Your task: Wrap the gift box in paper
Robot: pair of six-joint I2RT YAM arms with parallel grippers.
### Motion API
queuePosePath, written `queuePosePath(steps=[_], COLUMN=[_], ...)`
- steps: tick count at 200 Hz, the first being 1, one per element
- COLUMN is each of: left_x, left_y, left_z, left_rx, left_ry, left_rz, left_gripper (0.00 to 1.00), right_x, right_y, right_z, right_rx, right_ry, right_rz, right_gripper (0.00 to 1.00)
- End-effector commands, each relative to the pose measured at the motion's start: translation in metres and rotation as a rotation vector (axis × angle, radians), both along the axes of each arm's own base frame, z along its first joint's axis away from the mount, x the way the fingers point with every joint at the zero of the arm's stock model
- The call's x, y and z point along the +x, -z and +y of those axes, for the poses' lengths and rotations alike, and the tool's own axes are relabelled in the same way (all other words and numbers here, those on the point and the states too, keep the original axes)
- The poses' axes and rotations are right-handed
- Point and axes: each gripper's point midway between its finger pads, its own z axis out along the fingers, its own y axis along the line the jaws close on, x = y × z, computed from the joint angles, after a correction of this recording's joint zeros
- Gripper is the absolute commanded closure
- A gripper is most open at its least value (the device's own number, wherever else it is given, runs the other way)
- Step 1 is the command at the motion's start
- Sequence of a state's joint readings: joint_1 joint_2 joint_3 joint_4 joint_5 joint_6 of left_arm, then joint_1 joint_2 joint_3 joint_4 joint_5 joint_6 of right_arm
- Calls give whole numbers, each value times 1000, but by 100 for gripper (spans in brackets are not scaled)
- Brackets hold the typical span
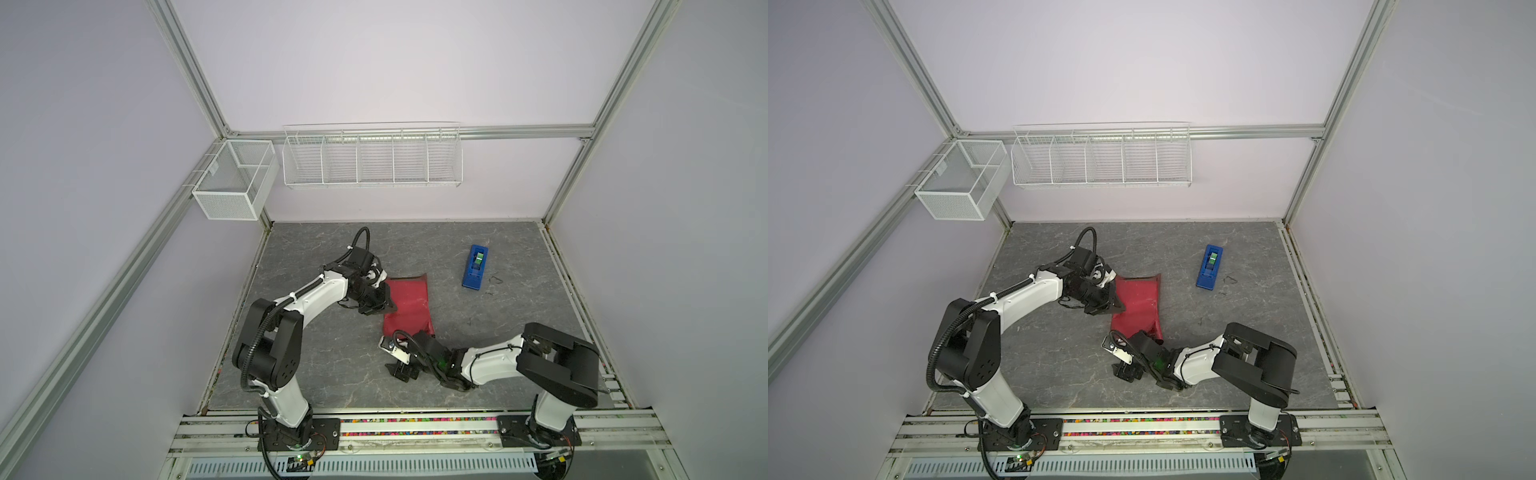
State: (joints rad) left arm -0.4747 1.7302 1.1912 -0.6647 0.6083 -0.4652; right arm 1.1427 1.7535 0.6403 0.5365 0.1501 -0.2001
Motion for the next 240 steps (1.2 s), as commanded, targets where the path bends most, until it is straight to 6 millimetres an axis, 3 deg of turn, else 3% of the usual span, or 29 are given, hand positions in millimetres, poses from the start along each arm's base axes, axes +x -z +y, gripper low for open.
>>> queuePosePath(steps=[1,29,65,96,125,156,191,210,240], left_x=[-8,-8,-7,-5,0,5,-4,-11,-22], left_y=[18,20,16,7,-23,-63,-68,-61,-39], left_z=[18,17,17,12,8,15,34,40,41], left_rx=[103,104,98,87,64,63,110,110,94], left_ry=[-19,-20,-31,-25,-28,-63,-114,-136,-147], left_rz=[28,31,25,10,-49,-151,-195,-197,-155], left_gripper=[86,86,86,85,80,71,65,61,57], right_x=[-22,-40,-49,-49,-44,-18,18,26,38], right_y=[9,10,3,-23,-61,-104,-139,-141,-124], right_z=[2,8,13,12,1,-32,-83,-104,-128], right_rx=[-34,-51,-50,-22,36,114,200,178,113], right_ry=[-133,-244,-302,-288,-211,4,308,415,552], right_rz=[29,78,101,103,141,227,261,250,263], right_gripper=[7,7,6,6,4,1,1,2,3])
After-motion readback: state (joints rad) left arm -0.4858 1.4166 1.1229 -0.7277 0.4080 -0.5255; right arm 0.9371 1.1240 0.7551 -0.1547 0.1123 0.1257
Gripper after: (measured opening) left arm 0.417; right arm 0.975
